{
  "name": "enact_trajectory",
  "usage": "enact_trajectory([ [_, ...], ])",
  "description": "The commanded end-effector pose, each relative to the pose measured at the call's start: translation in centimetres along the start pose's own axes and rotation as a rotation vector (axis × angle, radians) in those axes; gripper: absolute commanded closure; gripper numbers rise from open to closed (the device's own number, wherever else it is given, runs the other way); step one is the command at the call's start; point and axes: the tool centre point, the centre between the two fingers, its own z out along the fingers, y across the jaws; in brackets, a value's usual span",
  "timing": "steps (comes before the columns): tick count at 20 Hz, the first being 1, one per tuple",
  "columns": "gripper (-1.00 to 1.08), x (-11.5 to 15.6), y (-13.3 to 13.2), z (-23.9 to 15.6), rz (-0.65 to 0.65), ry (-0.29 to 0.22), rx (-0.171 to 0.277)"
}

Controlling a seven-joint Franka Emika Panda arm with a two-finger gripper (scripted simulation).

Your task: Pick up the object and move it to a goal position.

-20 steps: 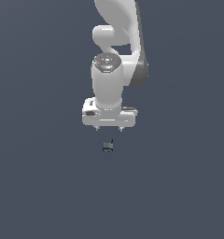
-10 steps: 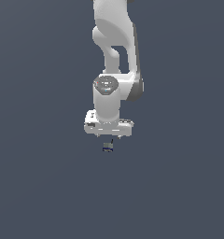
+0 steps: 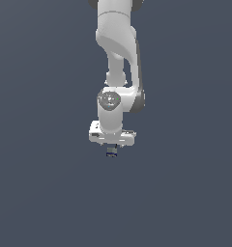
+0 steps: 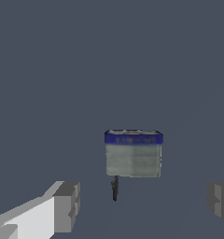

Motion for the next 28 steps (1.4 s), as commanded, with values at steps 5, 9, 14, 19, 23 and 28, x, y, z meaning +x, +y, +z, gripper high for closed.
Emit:
enact_trajectory([
  [5, -0.92, 0.0, 0.0, 0.6, 0.0, 0.0, 0.0],
  [9, -0.92, -0.1, 0.0, 2.2, 0.001, 0.0, 0.0],
  [14, -0.92, -0.1, 0.0, 4.5, 0.001, 0.001, 0.0],
  [19, -0.92, 0.0, 0.0, 5.2, 0.001, 0.001, 0.0],
  [23, 1.08, 0.0, 0.0, 5.2, 0.001, 0.001, 0.0],
  [28, 1.08, 0.0, 0.0, 5.2, 0.001, 0.001, 0.0],
])
